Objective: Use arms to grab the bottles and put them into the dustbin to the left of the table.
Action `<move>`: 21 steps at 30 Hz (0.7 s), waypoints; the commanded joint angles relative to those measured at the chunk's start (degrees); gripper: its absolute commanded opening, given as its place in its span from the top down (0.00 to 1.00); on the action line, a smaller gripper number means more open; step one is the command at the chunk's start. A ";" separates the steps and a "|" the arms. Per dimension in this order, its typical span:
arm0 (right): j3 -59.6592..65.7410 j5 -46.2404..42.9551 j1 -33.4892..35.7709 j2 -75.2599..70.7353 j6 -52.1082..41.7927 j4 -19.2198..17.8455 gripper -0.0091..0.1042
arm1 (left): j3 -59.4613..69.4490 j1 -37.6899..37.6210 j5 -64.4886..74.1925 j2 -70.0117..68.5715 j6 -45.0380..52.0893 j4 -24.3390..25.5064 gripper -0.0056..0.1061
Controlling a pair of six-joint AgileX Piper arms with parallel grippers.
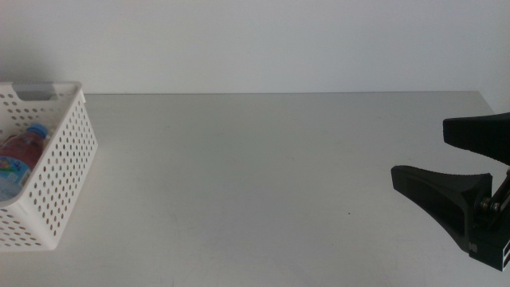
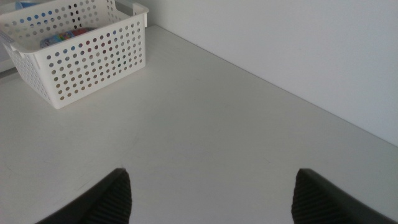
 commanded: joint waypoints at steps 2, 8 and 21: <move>-1.37 -4.04 -1.04 -0.24 -0.38 0.19 0.34 | -1.26 -0.39 -4.59 0.49 -0.87 0.21 0.11; -0.21 -4.06 -12.44 -1.00 -0.38 0.33 0.34 | 2.16 -0.39 -13.09 -0.79 -0.87 0.18 0.11; 19.05 -6.02 -32.30 -21.02 -0.38 0.33 0.34 | 29.30 -0.39 -25.44 -13.06 -0.87 -0.59 0.11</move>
